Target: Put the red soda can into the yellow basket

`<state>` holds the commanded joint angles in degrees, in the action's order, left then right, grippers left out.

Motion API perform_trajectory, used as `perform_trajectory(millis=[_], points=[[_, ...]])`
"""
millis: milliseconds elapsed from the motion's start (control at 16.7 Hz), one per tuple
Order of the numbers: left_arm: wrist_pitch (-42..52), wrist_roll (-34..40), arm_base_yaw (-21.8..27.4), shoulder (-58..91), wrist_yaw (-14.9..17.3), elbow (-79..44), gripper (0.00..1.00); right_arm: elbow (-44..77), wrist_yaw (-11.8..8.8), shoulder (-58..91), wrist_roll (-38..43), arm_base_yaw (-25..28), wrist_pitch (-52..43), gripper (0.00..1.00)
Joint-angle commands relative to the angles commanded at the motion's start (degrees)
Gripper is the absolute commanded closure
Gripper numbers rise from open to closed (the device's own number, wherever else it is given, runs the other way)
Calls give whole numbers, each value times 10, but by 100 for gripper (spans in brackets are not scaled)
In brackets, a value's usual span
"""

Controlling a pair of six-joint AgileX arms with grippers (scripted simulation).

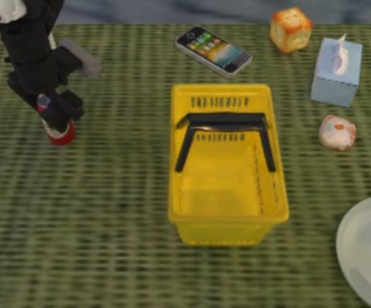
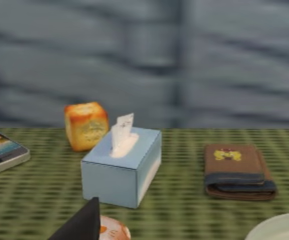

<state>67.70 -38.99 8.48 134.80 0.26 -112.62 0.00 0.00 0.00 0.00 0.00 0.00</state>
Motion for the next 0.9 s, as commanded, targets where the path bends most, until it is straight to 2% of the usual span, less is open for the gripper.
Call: perform_trajectory(millis=[180,360,600,900], points=[[-17,6,2,-1,14,5,100,0,0,0,0,0,0,0],[-86,30,10,-7,65,25,100,0,0,0,0,0,0,0],[-248,83,27,-25,179,75,100,0,0,0,0,0,0,0],[-529,176,53,-56,362,166,100,0,0,0,0,0,0,0]])
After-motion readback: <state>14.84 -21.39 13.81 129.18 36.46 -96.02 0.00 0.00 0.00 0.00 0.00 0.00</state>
